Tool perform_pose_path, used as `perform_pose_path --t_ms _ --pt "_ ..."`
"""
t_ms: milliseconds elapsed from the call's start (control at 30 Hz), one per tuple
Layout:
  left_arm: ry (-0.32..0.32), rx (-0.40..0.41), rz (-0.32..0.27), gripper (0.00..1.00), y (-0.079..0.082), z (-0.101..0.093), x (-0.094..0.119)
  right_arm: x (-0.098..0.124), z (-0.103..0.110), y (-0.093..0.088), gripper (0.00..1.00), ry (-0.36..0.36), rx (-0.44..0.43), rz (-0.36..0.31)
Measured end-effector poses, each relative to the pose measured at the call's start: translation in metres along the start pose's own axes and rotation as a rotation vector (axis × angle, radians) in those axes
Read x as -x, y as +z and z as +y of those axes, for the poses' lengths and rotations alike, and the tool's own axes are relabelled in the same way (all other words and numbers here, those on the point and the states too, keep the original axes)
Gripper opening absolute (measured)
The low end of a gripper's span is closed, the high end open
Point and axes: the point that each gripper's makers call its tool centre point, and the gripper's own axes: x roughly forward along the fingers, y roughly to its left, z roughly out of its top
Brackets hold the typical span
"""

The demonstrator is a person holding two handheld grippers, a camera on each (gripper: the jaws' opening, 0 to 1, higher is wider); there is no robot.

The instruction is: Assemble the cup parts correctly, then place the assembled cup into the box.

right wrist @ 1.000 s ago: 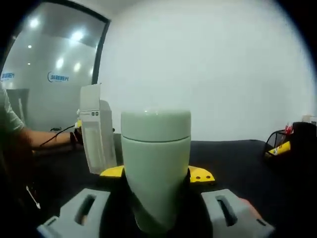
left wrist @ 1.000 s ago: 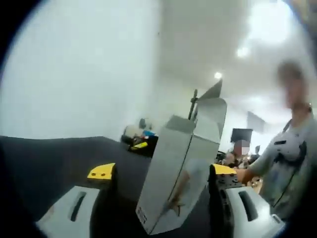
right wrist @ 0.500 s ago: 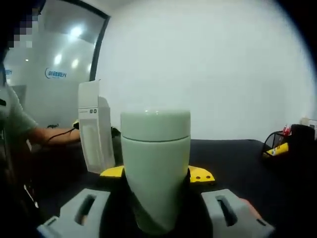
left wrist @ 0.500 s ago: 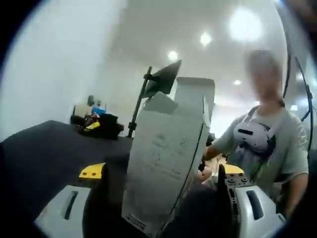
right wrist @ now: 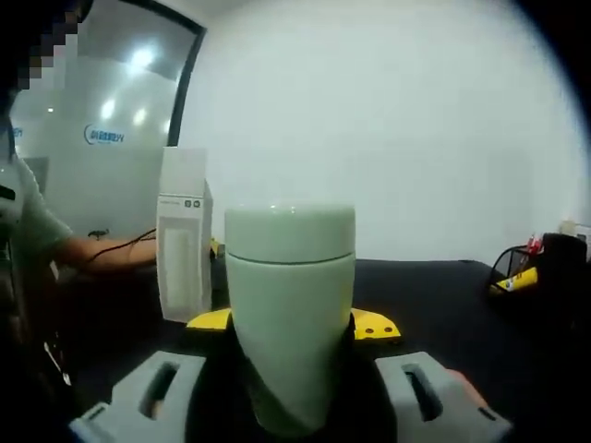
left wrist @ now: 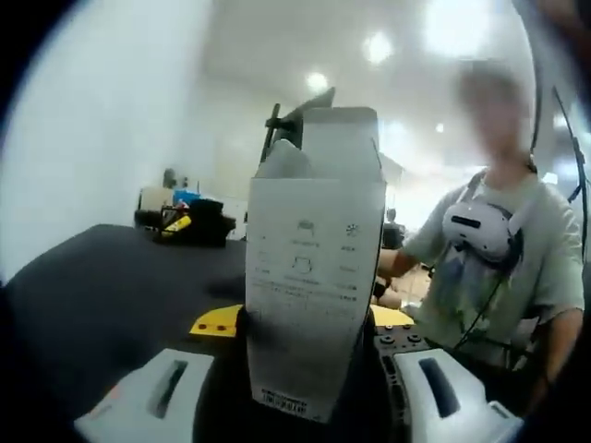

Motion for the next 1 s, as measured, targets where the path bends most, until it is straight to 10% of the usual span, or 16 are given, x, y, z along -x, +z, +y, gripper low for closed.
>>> perform_pose_path --t_ms 533,1000 --pt "0.513 -0.100 -0.095 0.44 0.010 -0.009 0.024 0.001 -0.001 0.000 0.43 0.002 -0.005 -0.030" --pt "0.763 -0.137 -0.209 0.44 -0.003 -0.048 0.060 0.000 -0.004 0.000 0.43 0.020 -0.015 -0.042"
